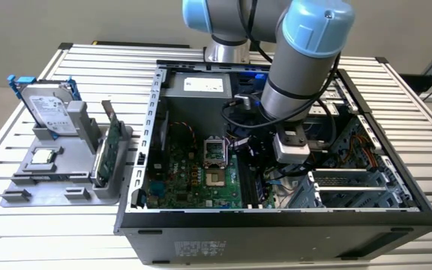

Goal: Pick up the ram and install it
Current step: 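Insert the ram into the slot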

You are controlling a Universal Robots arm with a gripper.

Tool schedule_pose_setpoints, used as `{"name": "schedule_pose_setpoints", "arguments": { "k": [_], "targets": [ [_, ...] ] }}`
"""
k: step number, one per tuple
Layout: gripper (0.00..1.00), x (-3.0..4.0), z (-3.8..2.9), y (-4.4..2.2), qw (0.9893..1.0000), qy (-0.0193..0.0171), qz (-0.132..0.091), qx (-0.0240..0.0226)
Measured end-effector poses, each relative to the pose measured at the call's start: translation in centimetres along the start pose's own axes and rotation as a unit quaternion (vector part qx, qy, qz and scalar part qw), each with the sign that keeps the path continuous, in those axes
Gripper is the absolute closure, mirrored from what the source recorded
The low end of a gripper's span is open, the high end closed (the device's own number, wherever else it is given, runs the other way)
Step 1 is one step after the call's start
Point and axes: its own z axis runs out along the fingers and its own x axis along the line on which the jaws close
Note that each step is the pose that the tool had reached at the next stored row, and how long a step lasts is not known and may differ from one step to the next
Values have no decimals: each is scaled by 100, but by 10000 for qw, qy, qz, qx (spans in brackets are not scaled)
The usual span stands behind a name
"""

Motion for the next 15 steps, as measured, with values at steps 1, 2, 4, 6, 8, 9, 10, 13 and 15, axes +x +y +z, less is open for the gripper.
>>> {"name": "schedule_pose_setpoints", "arguments": {
  "k": [1, 2, 4, 6, 8, 9, 10, 13, 15],
  "targets": [
    [100, 0, 1, 0, 10000, 0, 0, 1],
    [100, 0, 1, 0, 10000, 0, 0, 1],
    [100, 0, 1, 0, 10000, 0, 0, 1],
    [100, 0, 2, 0, 10000, 0, 0, 1],
    [0, 1, 8, -4, 10000, 1, -1, 8],
    [0, 1, 7, -3, 10000, 1, -1, 6],
    [0, 0, 5, -1, 10000, 0, 0, 3],
    [0, 0, 3, 0, 10000, 0, 0, 0],
    [0, 0, -8, 1, 10000, 0, 0, 0]
  ]
}}
